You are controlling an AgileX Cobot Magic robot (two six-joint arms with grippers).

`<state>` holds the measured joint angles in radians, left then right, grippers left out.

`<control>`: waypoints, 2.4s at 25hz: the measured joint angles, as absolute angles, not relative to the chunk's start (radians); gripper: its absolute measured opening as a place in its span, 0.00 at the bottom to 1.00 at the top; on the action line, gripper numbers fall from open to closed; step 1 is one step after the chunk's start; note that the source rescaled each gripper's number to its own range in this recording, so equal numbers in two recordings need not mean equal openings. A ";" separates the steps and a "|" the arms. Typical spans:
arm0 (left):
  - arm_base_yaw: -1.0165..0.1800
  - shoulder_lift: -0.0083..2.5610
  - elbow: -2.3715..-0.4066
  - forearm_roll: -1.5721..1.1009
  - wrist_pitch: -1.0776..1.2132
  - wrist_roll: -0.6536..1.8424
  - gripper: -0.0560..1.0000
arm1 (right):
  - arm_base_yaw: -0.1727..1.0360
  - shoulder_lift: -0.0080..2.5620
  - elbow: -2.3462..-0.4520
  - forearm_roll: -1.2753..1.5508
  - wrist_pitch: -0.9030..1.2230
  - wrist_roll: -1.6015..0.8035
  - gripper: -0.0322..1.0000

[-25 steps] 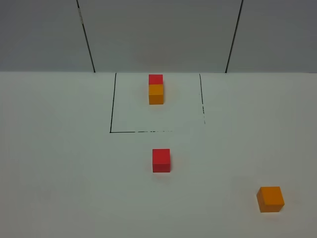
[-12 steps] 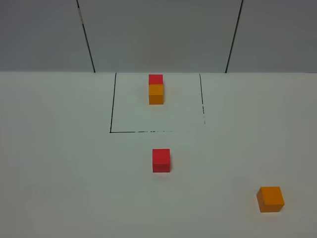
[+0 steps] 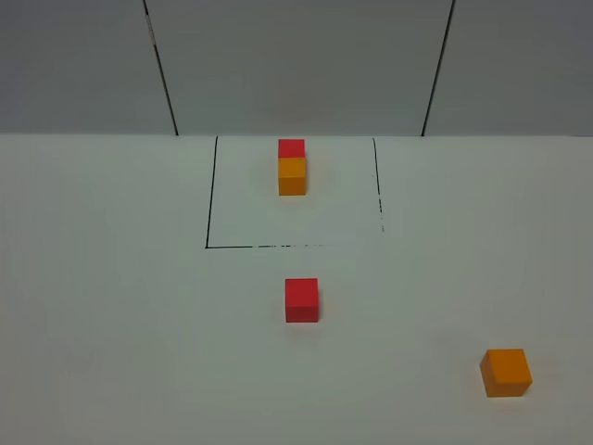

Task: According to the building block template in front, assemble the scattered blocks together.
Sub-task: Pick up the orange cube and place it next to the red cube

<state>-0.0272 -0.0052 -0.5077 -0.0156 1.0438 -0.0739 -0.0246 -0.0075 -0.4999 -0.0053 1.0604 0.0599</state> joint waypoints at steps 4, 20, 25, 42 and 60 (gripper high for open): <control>-0.027 -0.005 -0.508 -0.016 1.044 -0.074 0.64 | -0.025 -0.008 -0.500 -0.005 1.060 0.060 0.81; -0.027 -0.005 -0.508 -0.016 1.044 -0.074 0.64 | -0.025 0.490 -0.671 0.181 1.099 -0.045 1.00; -0.027 -0.005 -0.508 -0.016 1.044 -0.074 0.64 | -0.025 0.902 -0.712 0.212 1.007 -0.109 1.00; -0.027 -0.005 -0.508 -0.016 1.044 -0.074 0.64 | 0.244 1.575 -0.774 0.178 0.649 0.000 1.00; -0.027 -0.005 -0.508 -0.016 1.044 -0.074 0.64 | 0.244 1.778 -0.776 0.087 0.512 0.024 1.00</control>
<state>-0.0272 -0.0052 -0.5077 -0.0156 1.0438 -0.0739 0.2444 1.7776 -0.7764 0.0872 0.5116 0.0240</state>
